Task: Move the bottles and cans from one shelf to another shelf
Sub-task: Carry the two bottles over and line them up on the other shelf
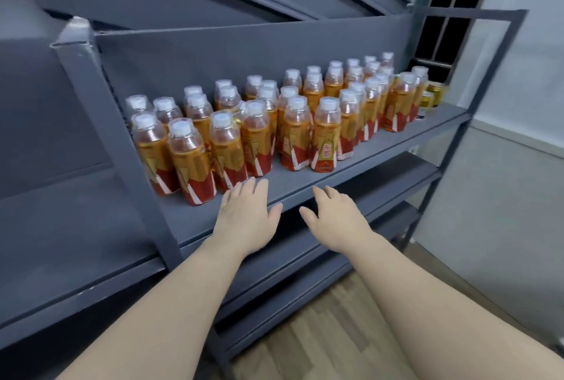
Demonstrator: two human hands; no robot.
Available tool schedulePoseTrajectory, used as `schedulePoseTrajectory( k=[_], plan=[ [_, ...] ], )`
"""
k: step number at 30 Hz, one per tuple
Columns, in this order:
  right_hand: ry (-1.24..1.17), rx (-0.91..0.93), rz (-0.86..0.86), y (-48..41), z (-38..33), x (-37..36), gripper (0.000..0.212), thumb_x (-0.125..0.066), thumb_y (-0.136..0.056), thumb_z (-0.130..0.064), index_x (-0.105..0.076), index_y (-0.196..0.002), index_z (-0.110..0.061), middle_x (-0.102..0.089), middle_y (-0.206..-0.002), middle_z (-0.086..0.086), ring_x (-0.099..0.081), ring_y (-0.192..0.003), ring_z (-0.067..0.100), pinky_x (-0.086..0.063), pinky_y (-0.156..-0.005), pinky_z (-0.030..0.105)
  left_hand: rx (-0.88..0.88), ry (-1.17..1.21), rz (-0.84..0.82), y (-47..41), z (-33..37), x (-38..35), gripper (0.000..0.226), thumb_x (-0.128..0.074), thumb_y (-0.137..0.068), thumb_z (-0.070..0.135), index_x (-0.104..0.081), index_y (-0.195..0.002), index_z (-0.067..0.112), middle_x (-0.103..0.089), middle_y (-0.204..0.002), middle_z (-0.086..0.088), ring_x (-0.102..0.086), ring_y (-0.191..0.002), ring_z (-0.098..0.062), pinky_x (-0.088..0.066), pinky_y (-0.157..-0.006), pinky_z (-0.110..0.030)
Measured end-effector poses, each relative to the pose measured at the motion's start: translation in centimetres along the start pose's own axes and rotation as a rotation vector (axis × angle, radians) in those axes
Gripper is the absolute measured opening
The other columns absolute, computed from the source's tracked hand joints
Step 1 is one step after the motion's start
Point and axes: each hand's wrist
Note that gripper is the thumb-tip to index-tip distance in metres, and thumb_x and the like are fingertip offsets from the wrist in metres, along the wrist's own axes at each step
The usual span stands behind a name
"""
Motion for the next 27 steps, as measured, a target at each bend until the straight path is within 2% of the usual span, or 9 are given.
schedulePoseTrajectory(
  k=[4,8,12,15,20,23,27],
  plan=[
    [-0.01,0.089,-0.004,-3.8,-1.8,-0.1,0.066,-0.035,-0.104,-0.05,-0.021,-0.157,-0.013,-0.028,-0.16,0.014,-0.028,-0.145,0.034,-0.026,-0.118,0.044,0.077,0.012,0.056,-1.7,-2.1,0.2,0.06,-0.04,-0.1,0.049,-0.033,-0.15,0.017,-0.041,-0.152,-0.006,-0.034,-0.141,-0.028,-0.028,-0.117,-0.048],
    [-0.009,0.146,-0.019,-6.5,-3.0,0.1,0.068,-0.036,-0.104,-0.049,-0.017,-0.159,-0.014,-0.021,-0.164,0.013,-0.023,-0.148,0.033,-0.022,-0.121,0.043,0.116,0.074,0.113,-3.2,-3.5,0.5,0.056,-0.043,-0.101,0.045,-0.036,-0.147,0.015,-0.045,-0.147,-0.005,-0.038,-0.138,-0.027,-0.03,-0.117,-0.046],
    [-0.062,0.171,-0.006,-9.0,-3.9,0.4,0.069,-0.041,-0.104,-0.047,-0.015,-0.159,-0.013,-0.024,-0.162,0.011,-0.025,-0.147,0.033,-0.024,-0.119,0.042,0.165,0.131,0.174,-4.0,-4.0,1.0,0.054,-0.044,-0.102,0.042,-0.037,-0.146,0.013,-0.044,-0.147,-0.006,-0.039,-0.138,-0.027,-0.032,-0.115,-0.041],
    [-0.186,0.177,0.002,-10.9,-4.5,0.1,0.073,-0.048,-0.102,-0.043,-0.014,-0.159,-0.014,-0.026,-0.162,0.007,-0.026,-0.147,0.032,-0.027,-0.117,0.043,0.252,0.186,0.203,-4.4,-3.8,1.0,0.053,-0.046,-0.102,0.041,-0.034,-0.146,0.014,-0.045,-0.143,-0.006,-0.045,-0.13,-0.027,-0.04,-0.103,-0.039],
    [-0.369,0.175,0.05,-14.8,-4.6,-1.2,0.075,-0.064,-0.091,-0.043,-0.026,-0.151,-0.018,-0.048,-0.146,0.005,-0.048,-0.133,0.029,-0.044,-0.109,0.05,0.406,0.262,0.262,-5.8,-3.3,0.3,0.059,-0.05,-0.101,0.04,-0.023,-0.148,0.015,-0.048,-0.134,-0.009,-0.055,-0.114,-0.027,-0.045,-0.086,-0.034],
    [-0.52,0.169,0.05,-17.2,-4.2,-1.6,0.078,-0.069,-0.086,-0.044,-0.027,-0.148,-0.021,-0.05,-0.143,0.004,-0.051,-0.129,0.027,-0.047,-0.106,0.051,0.511,0.335,0.307,-7.2,-2.9,-0.3,0.069,-0.054,-0.099,0.038,-0.016,-0.152,0.015,-0.049,-0.136,-0.01,-0.057,-0.114,-0.029,-0.048,-0.091,-0.038],
    [-0.634,0.191,0.017,-19.4,-3.3,-2.0,0.09,-0.072,-0.082,-0.045,-0.02,-0.152,-0.024,-0.043,-0.151,0.002,-0.045,-0.137,0.028,-0.042,-0.11,0.053,0.671,0.472,0.387,-9.1,-1.5,-1.2,0.077,-0.057,-0.097,0.038,-0.011,-0.154,0.015,-0.05,-0.139,-0.014,-0.055,-0.119,-0.034,-0.05,-0.099,-0.048]
  ],
)
Point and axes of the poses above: each hand's wrist, its own y-axis away from the middle knuckle, its own x-axis out of the back of the hand, z = x × y
